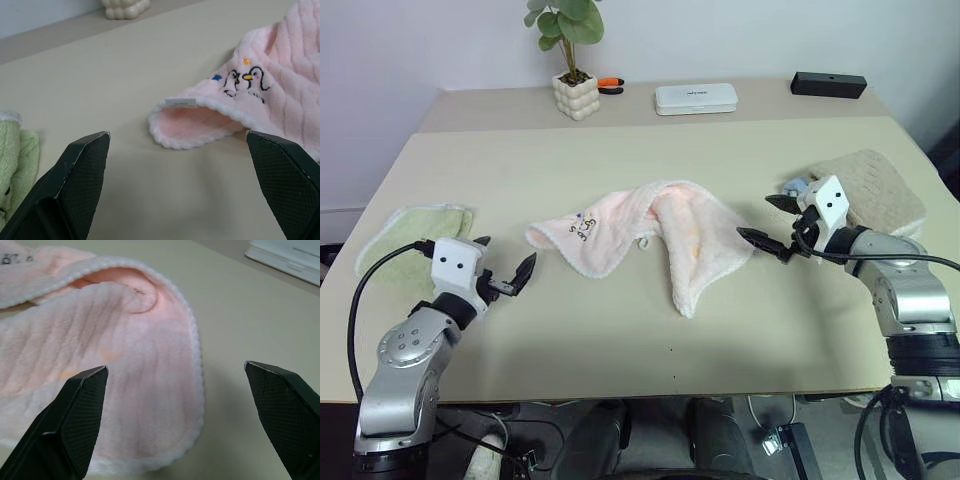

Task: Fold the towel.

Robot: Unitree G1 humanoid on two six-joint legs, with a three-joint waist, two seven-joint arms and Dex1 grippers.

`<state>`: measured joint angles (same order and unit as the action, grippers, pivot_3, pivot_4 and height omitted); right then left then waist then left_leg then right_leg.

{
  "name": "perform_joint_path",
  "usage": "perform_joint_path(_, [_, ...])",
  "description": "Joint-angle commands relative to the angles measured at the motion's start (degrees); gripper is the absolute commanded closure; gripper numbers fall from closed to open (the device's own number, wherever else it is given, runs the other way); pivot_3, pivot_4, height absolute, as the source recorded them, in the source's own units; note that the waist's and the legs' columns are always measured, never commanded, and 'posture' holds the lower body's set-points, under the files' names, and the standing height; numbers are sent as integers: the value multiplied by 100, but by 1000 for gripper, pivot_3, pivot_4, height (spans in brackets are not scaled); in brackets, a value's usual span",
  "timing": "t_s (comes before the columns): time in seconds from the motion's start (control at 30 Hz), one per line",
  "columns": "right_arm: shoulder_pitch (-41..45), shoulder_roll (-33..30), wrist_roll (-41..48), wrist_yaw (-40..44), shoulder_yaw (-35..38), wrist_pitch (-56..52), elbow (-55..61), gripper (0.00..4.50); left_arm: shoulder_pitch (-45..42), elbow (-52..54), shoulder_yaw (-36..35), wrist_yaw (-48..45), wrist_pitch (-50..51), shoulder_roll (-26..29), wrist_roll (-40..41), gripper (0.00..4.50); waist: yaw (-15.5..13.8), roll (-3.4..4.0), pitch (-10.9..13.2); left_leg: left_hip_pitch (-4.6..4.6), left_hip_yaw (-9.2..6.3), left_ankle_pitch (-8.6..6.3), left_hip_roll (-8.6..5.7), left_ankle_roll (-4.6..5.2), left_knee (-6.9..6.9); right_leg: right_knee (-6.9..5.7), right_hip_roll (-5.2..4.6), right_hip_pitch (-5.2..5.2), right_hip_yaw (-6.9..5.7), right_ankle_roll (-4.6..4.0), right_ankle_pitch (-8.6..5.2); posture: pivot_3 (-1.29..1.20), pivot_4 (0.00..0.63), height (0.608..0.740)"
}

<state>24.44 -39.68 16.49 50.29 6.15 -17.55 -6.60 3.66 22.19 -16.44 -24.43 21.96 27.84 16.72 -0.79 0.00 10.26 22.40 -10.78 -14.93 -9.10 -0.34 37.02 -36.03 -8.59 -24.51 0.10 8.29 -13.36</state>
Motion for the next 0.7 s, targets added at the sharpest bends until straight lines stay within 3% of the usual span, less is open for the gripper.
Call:
perform_joint_path(0.03, [34, -93, 46, -21, 107, -25, 271, 0, -72, 200, 7, 60, -92, -42, 15, 52, 0, 0, 0, 0, 0, 0, 0, 0, 0, 0, 0, 0, 0, 0, 0, 0, 150, 740])
perform_joint_path(0.37, [114, 79, 1, -152, -68, -124, 403, 0, -71, 602, 280, -164, -63, 98, 38, 52, 0, 0, 0, 0, 0, 0, 0, 0, 0, 0, 0, 0, 0, 0, 0, 0, 150, 740])
perform_joint_path(0.47, [136, 165, 21, -192, -164, -223, 430, 0, -169, 804, 746, -446, -5, 265, -40, 52, -3, 0, 0, 0, 0, 0, 0, 0, 0, 0, 0, 0, 0, 0, 0, 0, 150, 740])
perform_joint_path(0.57, [184, 199, 108, -201, -145, -393, 433, 0, -594, 972, 1657, -679, 124, 364, -307, 52, -26, 0, 0, 1, 0, 0, -1, 0, 3, 0, -1, 2, 0, 0, 0, 0, 150, 740])
perform_joint_path(0.7, [3, 229, 88, -429, -74, -504, 776, 0, -1087, 765, 2388, -635, 81, 455, -957, 52, 1, 0, 0, 1, 0, 0, -2, 0, 2, 0, 0, 1, 0, 0, 0, 0, 150, 740])
